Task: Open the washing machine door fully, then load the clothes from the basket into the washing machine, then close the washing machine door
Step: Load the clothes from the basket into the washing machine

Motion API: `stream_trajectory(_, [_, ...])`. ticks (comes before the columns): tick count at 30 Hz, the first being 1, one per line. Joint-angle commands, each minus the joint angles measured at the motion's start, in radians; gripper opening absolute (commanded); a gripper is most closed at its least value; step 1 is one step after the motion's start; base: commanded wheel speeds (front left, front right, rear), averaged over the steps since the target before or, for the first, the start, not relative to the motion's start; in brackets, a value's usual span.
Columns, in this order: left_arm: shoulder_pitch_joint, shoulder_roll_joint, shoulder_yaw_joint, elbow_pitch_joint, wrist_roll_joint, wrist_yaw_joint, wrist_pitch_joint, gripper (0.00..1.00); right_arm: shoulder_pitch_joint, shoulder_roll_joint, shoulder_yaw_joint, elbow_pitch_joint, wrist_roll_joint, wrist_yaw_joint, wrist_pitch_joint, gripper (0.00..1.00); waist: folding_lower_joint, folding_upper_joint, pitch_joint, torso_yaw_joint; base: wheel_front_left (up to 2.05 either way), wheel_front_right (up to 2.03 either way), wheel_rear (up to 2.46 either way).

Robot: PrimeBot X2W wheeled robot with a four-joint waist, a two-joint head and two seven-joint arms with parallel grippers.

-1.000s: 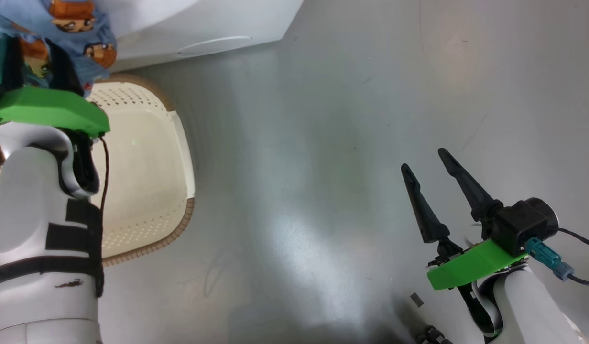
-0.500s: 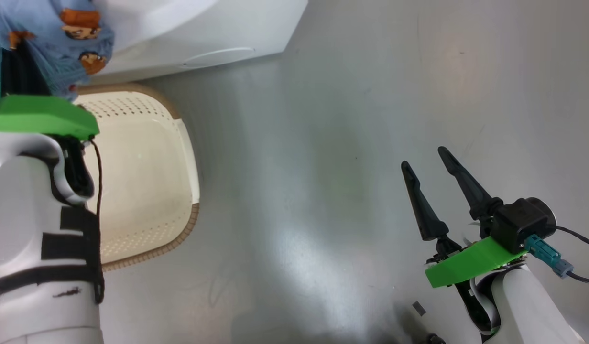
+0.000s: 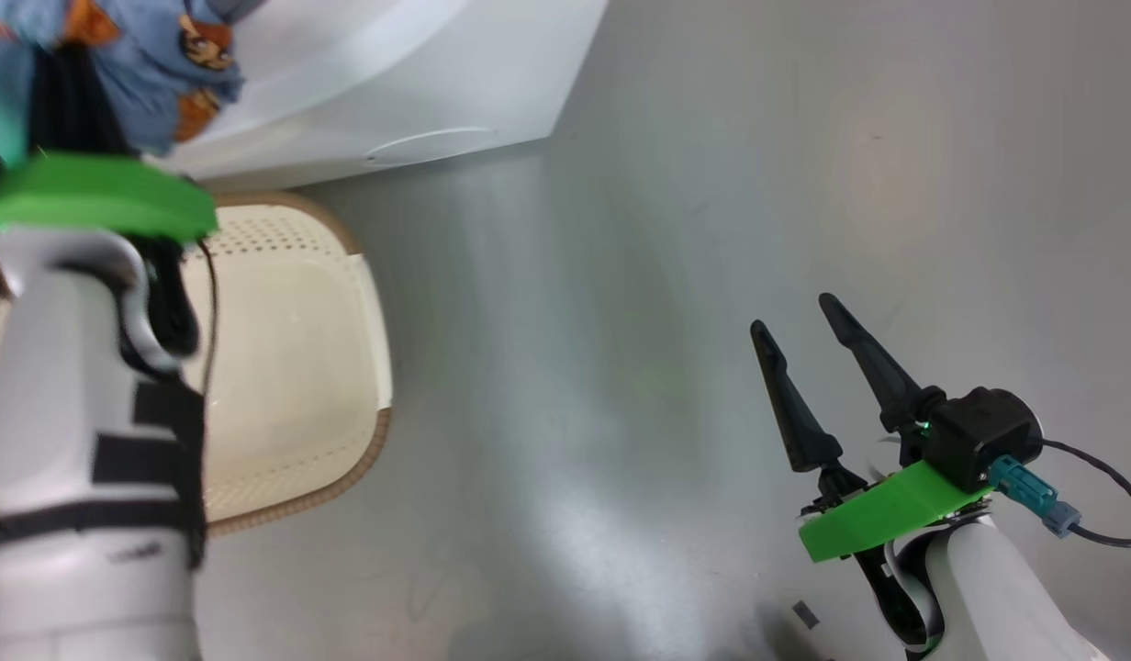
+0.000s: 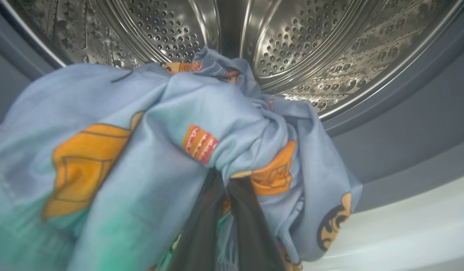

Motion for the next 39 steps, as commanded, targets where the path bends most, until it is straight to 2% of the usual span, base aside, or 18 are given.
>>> stream_trajectory(1, [-0.037, 0.046, 0.011, -0.020, 0.011, 0.005, -0.003, 0.00, 0.043, 0.002, 0.024, -0.016, 0.009, 0.002, -0.005, 1.00, 0.0000, -0.0001, -0.003, -0.021, 0.00, 0.00, 0.00])
stream_trajectory(11, [-0.371, 0.199, -0.021, 0.216, 0.088, 0.035, 0.051, 0.00, 0.066, 0.009, 0.058, 0.000, 0.036, 0.002, -0.005, 1.00, 0.0000, -0.0001, 0.023, -0.156, 0.00, 0.00, 0.00])
stream_trajectory(20, [-0.569, 0.356, -0.004, 0.411, 0.129, 0.108, 0.013, 0.00, 0.147, 0.013, 0.059, 0.001, 0.054, 0.002, -0.005, 1.00, 0.0000, -0.0001, 0.064, -0.240, 0.00, 0.00, 0.00])
stream_trajectory(25, [-0.638, 0.397, 0.003, 0.424, 0.139, 0.136, -0.005, 0.00, 0.164, 0.020, 0.059, -0.006, 0.063, 0.002, -0.005, 1.00, 0.0000, -0.0001, 0.085, -0.252, 0.00, 0.00, 0.00])
stream_trajectory(29, [-0.663, 0.412, -0.004, 0.377, 0.156, 0.143, -0.006, 0.00, 0.160, 0.026, 0.066, -0.008, 0.065, 0.002, -0.005, 1.00, 0.0000, -0.0001, 0.095, -0.257, 0.00, 0.00, 0.00])
stream_trajectory(33, [-0.658, 0.414, -0.004, 0.325, 0.154, 0.106, -0.006, 0.00, 0.156, 0.026, 0.077, -0.008, 0.071, 0.002, -0.005, 1.00, 0.0000, -0.0001, 0.096, -0.262, 0.00, 0.00, 0.00])
stream_trajectory(35, [-0.647, 0.416, -0.012, 0.371, 0.158, 0.096, -0.006, 0.00, 0.159, 0.024, 0.078, -0.007, 0.073, 0.002, -0.005, 1.00, 0.0000, -0.0001, 0.089, -0.263, 0.00, 0.00, 0.00])
stream_trajectory(39, [-0.655, 0.432, -0.027, 0.492, 0.170, 0.102, -0.002, 0.00, 0.177, 0.021, 0.079, 0.004, 0.076, 0.002, -0.005, 1.00, 0.0000, -0.0001, 0.067, -0.267, 0.00, 0.00, 0.00])
